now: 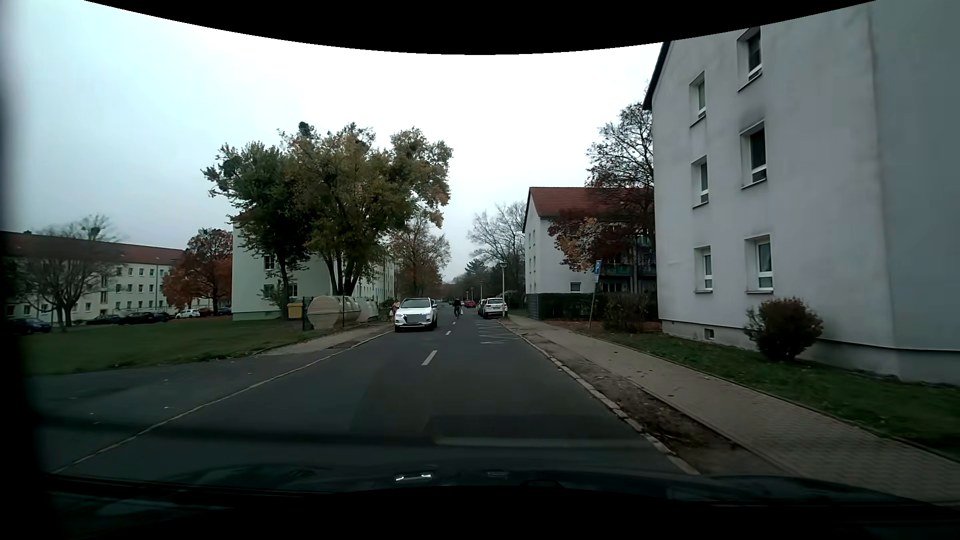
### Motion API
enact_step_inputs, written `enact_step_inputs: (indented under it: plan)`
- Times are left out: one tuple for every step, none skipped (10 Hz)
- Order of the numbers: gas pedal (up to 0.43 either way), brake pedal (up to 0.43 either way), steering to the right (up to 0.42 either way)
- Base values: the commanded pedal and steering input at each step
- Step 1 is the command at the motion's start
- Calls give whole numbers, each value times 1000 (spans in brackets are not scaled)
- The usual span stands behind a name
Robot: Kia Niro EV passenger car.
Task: Follow the waypoints while adhering to traffic rules and regulations
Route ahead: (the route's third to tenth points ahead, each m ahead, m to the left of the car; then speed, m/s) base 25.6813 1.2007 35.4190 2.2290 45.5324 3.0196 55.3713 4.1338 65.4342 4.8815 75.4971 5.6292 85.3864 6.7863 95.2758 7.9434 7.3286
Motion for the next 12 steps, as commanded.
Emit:
enact_step_inputs:
  plan:
    - [0, 0, -21]
    - [0, 0, -21]
    - [0, 0, -21]
    - [20, 0, -21]
    - [47, 0, -21]
    - [67, 0, -21]
    - [67, 0, -22]
    - [67, 0, -24]
    - [79, 0, -25]
    - [87, 0, -28]
    - [98, 0, -30]
    - [110, 0, -32]
